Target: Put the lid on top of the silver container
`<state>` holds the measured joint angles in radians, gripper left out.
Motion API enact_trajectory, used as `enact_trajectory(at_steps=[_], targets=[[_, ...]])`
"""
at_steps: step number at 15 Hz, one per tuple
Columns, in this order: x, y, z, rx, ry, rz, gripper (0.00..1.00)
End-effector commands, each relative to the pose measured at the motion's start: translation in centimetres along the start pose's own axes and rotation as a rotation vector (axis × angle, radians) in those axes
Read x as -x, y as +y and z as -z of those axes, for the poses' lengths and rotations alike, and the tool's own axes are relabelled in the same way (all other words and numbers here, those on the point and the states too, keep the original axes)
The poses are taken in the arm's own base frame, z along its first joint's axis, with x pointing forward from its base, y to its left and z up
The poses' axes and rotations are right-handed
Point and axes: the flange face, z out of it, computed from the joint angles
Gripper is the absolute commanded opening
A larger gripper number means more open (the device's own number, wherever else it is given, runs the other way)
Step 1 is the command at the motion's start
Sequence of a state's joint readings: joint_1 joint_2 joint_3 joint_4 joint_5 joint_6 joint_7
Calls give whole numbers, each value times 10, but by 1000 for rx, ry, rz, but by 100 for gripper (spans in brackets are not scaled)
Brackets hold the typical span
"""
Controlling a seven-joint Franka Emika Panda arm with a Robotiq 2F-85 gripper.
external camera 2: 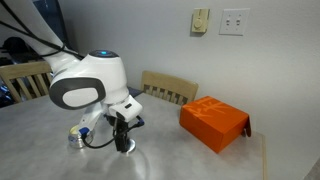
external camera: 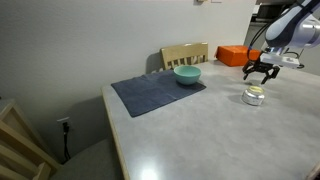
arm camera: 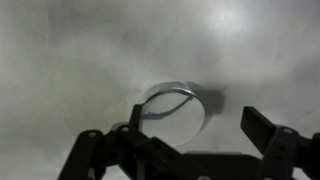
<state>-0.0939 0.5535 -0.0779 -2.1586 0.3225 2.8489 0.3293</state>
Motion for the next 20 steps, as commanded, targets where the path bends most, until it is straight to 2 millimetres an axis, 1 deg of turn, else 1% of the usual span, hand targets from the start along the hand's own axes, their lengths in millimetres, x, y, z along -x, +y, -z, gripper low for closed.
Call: enact_trajectory(at_steps=[1, 3, 10, 14, 20], targets=[[2, 7, 6, 0, -2, -27, 100], [4, 12, 5, 28, -26, -48, 100], [12, 31, 17, 44, -29, -102, 100], [20, 38, 16, 45, -39, -108, 100], [17, 41, 10, 38, -46, -99, 100]])
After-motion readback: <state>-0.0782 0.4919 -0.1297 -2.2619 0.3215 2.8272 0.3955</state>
